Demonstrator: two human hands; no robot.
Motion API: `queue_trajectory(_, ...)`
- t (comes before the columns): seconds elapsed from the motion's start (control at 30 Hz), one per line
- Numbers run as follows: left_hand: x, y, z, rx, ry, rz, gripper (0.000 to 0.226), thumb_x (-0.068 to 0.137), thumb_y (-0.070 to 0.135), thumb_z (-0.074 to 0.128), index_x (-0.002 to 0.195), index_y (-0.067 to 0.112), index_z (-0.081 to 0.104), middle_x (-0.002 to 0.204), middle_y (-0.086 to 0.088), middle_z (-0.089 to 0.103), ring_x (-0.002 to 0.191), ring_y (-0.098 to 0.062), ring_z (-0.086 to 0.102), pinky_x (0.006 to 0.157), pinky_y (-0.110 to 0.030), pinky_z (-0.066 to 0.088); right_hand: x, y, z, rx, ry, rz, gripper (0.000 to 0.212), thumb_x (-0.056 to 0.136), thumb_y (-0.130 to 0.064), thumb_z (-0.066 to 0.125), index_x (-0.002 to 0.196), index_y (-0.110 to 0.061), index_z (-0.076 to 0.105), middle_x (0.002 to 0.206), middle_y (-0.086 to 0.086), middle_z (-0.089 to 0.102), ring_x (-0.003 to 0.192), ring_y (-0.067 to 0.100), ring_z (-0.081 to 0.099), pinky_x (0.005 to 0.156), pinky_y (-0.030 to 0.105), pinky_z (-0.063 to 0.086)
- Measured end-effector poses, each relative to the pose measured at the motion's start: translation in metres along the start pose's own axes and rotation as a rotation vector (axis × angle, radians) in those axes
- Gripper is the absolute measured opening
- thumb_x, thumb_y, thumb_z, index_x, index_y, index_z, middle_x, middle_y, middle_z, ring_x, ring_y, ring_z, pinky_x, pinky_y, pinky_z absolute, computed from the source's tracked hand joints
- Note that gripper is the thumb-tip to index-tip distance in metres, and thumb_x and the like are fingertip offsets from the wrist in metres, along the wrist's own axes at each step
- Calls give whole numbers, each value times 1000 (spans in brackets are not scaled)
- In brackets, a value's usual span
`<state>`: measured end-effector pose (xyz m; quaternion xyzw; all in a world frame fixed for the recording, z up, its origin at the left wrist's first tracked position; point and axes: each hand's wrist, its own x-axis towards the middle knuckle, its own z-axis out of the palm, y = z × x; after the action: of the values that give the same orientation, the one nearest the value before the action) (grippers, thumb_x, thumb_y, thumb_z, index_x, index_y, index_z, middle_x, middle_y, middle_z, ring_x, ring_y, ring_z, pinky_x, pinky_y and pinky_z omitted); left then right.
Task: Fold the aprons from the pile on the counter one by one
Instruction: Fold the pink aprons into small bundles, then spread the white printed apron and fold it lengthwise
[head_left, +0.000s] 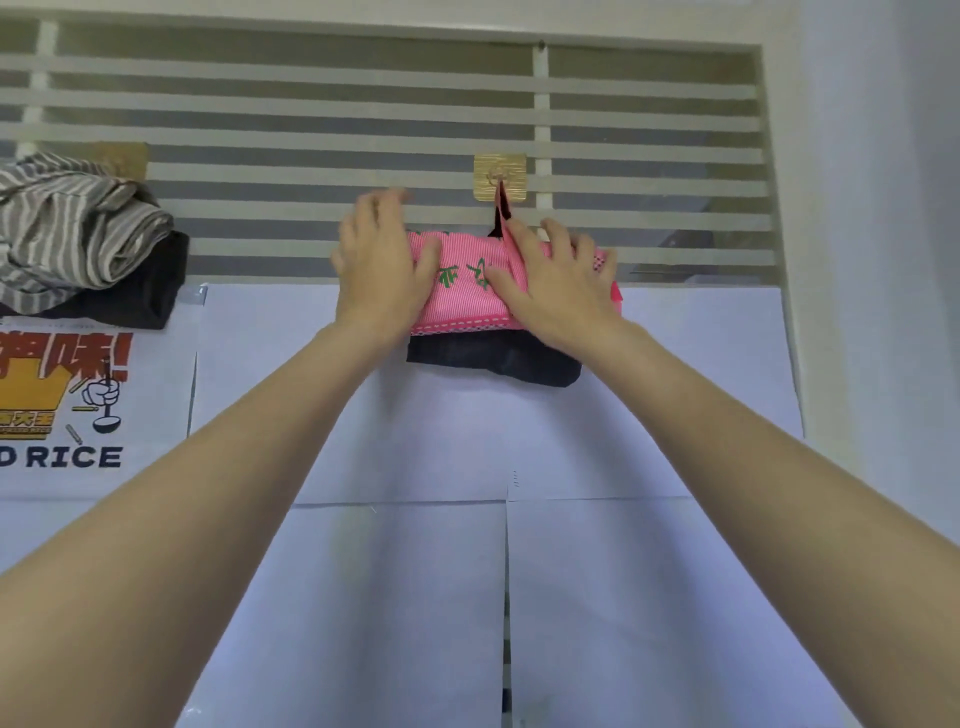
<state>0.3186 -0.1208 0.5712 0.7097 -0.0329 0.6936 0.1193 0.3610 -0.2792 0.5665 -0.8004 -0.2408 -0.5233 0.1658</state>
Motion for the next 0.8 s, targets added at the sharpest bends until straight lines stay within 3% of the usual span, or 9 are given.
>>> queue_trajectory(0.1,-25,-5,15,281,25,429,42,94,30,41,131,14,53,141,-7,47,132,-26,41,106,-48,27,-13,6,20,-5,71,16,60,97,-57,20,150,-37,2,159,8,0,145,34,0,113,56,-4)
queue_trajectory(0.13,-29,-10,21,378,-10,503,42,96,31,36,129,15,56,138,-6,51,130,-26,46,106,-50,30,-17,7,26,-35,80,8,60,97,-57,19,150,-37,-1,159,8,-4,145,35,-3,113,55,-6)
queue_trajectory(0.27,-31,-19,28,544,-219,492,61,102,37,8,131,11,55,137,-10,53,126,-31,49,101,-59,32,-24,12,51,-116,92,-33,62,96,-58,20,150,-36,-4,159,10,-8,144,37,-11,113,54,-8)
queue_trajectory(0.4,-29,-16,29,469,-390,385,80,82,49,-10,150,19,19,158,-2,14,146,-21,10,115,-50,1,-21,15,56,-167,86,-48,62,96,-60,19,150,-37,-2,159,11,-9,144,37,-12,112,53,-10)
queue_trajectory(0.47,-30,-14,28,497,-409,369,86,74,49,-17,151,22,10,159,2,5,146,-17,1,115,-47,-5,-20,14,54,-168,58,-37,62,96,-58,21,150,-36,-2,159,11,-8,144,37,-12,112,54,-10)
queue_trajectory(0.53,-31,-13,25,470,-370,390,81,80,48,-10,150,20,20,158,-2,14,146,-20,10,115,-50,1,-21,11,48,-166,26,-33,62,97,-56,23,150,-36,-1,159,11,-7,144,38,-11,112,55,-9)
queue_trajectory(0.67,-41,-13,14,471,-148,478,49,95,28,27,132,11,54,139,-11,50,129,-30,46,105,-56,29,-31,3,31,-187,85,-88,56,100,-46,25,151,-31,9,159,13,3,145,36,-2,113,53,-7)
queue_trajectory(0.8,-76,1,-3,298,-78,495,46,91,19,34,132,9,53,140,-10,49,131,-27,45,109,-50,25,-61,-13,16,-138,168,-188,52,97,-31,30,147,-18,31,154,18,23,143,32,18,114,53,3)
